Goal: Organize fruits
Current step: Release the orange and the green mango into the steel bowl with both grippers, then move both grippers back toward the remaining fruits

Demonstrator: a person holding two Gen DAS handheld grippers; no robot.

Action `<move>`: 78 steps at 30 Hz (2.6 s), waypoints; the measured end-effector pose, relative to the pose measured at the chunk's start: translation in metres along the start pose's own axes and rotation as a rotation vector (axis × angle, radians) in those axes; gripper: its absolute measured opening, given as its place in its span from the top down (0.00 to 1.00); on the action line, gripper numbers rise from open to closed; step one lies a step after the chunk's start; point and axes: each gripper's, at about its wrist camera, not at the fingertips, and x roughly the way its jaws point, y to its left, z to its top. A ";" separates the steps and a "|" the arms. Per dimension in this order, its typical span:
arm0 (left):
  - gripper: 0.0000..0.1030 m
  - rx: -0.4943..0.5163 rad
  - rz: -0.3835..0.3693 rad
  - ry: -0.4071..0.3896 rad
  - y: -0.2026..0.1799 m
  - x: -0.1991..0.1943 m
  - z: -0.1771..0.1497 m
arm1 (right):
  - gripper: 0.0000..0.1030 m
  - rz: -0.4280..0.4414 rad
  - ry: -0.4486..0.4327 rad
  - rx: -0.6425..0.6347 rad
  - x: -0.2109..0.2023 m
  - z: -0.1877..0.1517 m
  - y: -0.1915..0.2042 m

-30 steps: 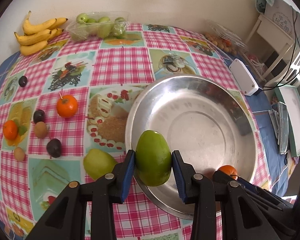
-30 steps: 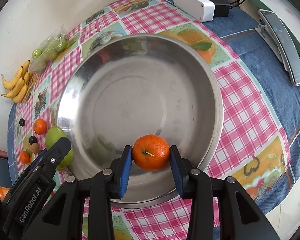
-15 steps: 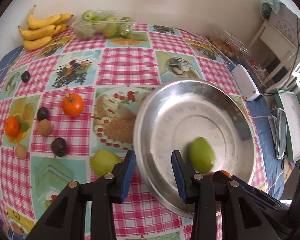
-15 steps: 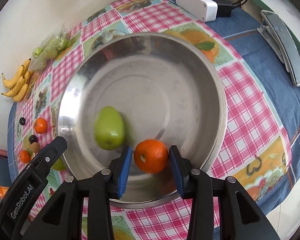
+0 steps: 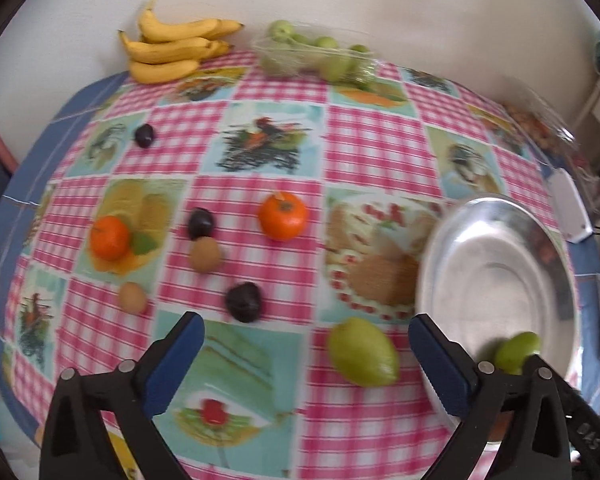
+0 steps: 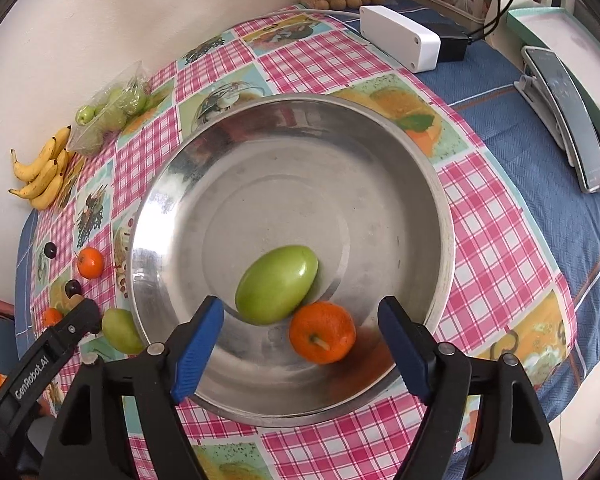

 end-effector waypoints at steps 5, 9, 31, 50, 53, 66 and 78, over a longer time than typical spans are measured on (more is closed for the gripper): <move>0.00 -0.009 0.059 -0.008 0.018 0.002 0.003 | 0.06 0.000 -0.004 -0.020 0.001 -0.001 0.004; 0.00 -0.007 0.076 -0.021 0.029 0.001 0.004 | 0.05 0.006 -0.015 -0.038 0.001 -0.002 0.009; 0.00 -0.063 0.054 -0.018 0.072 -0.001 0.008 | 0.04 0.044 -0.087 -0.154 0.002 -0.007 0.053; 0.00 -0.221 0.076 -0.040 0.167 -0.016 0.014 | 0.04 0.168 -0.011 -0.350 0.012 -0.040 0.160; 0.00 -0.246 0.075 -0.027 0.178 -0.014 0.013 | 0.04 0.191 0.006 -0.370 0.015 -0.045 0.170; 0.00 -0.219 0.040 0.066 0.172 0.006 0.009 | 0.04 0.183 0.045 -0.362 0.030 -0.043 0.170; 0.00 -0.235 0.013 0.117 0.170 0.018 0.008 | 0.05 0.192 0.055 -0.340 0.031 -0.039 0.168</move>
